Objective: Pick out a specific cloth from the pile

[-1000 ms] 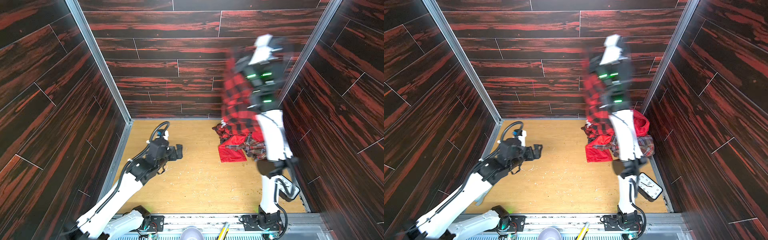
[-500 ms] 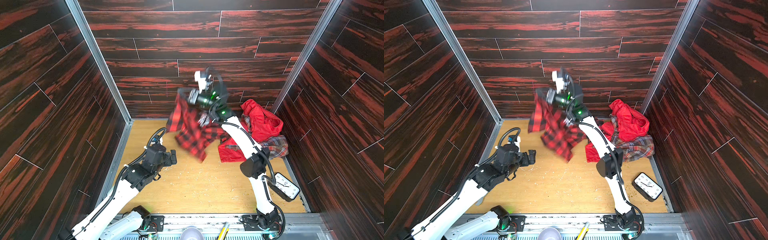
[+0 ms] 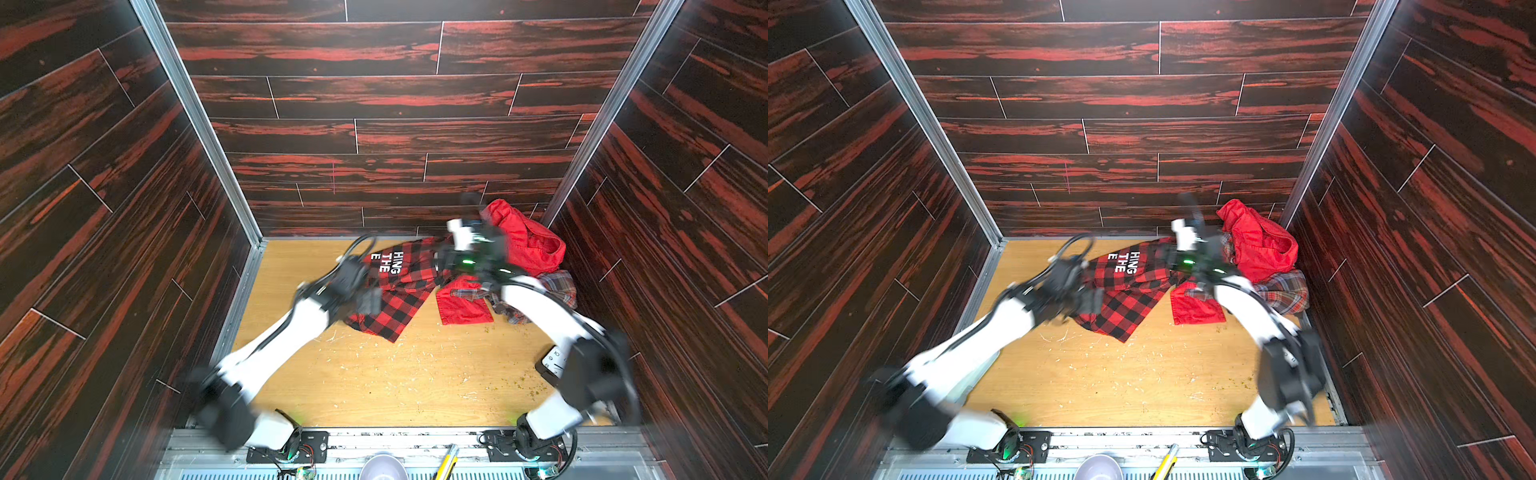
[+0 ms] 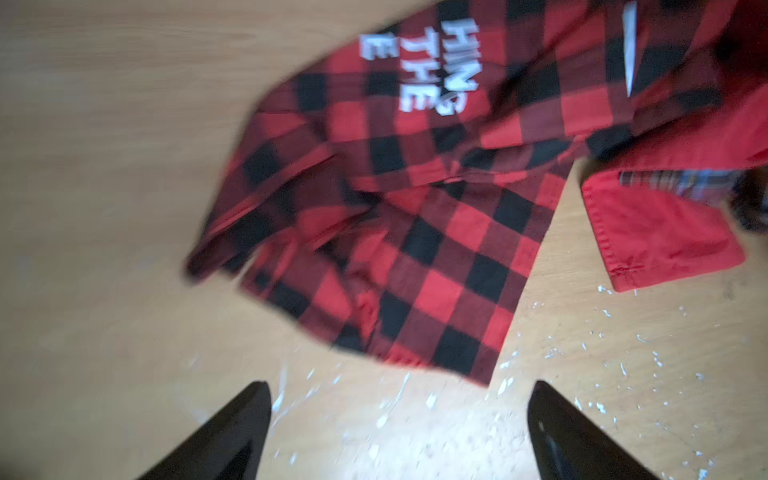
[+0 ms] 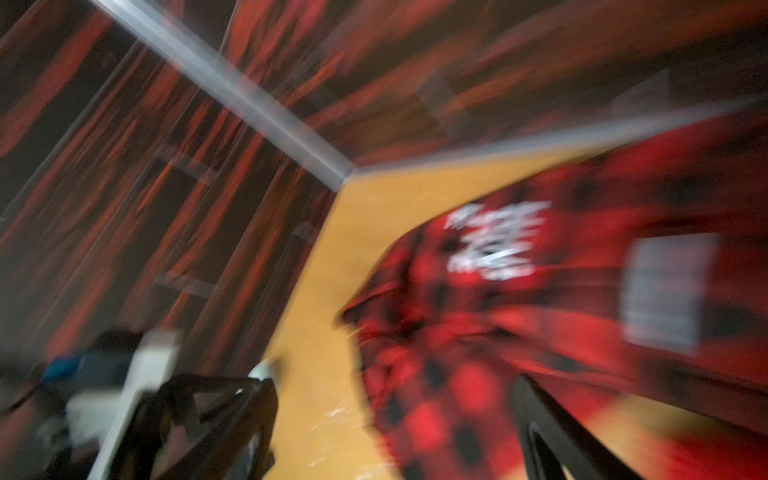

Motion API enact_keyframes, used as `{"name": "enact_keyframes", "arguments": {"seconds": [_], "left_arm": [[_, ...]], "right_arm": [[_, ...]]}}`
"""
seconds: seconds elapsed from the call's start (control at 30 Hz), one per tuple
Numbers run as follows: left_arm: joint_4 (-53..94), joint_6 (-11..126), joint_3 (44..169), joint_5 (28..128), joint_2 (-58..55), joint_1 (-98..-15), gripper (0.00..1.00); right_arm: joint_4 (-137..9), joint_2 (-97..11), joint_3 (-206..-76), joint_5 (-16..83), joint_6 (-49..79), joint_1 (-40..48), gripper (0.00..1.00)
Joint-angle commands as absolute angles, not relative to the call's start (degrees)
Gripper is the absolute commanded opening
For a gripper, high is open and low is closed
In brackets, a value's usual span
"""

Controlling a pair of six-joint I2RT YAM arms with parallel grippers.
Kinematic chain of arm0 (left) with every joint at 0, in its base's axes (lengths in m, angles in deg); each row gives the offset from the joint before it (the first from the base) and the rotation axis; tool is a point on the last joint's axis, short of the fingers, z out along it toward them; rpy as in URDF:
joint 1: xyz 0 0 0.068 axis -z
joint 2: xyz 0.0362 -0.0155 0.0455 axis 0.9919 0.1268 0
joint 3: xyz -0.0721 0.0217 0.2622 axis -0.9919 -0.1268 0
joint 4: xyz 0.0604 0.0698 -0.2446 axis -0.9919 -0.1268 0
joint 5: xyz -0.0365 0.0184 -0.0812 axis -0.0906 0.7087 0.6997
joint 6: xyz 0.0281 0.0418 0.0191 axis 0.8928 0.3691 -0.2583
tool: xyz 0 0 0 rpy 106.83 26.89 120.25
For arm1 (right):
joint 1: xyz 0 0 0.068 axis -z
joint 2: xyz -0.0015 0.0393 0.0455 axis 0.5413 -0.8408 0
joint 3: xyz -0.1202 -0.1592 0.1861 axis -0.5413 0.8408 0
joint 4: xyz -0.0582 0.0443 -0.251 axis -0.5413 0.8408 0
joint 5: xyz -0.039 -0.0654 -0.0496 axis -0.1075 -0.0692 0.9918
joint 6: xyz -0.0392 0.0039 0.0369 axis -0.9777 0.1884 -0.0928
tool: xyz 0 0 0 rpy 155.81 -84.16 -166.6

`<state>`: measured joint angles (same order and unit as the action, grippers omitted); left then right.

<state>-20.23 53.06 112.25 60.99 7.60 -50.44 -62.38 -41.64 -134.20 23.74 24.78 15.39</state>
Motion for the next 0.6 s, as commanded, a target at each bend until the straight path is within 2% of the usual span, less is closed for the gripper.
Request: {"name": "enact_keyframes", "arguments": {"seconds": [0.0, 0.13, 0.3, 0.57], "left_arm": [[-28.2, 57.4, 122.6, 66.0, 19.6, -51.2, 0.99], [-28.3, 64.1, 135.2, 71.8, 34.0, -51.5, 0.99], [-34.6, 67.7, 152.8, 68.1, 49.5, -51.9, 0.99], [-31.8, 69.0, 157.8, 61.8, 56.6, -52.1, 0.94]], "right_arm": [[-54.2, -34.0, -127.7, 30.1, 17.7, 15.0, 0.9], [-54.1, -26.2, -117.8, 32.1, 21.5, 17.0, 0.89], [-54.5, -23.9, -114.1, 27.3, 25.9, 17.1, 0.89], [-53.6, -23.3, -114.5, 27.1, 25.0, 17.1, 0.89]]}}
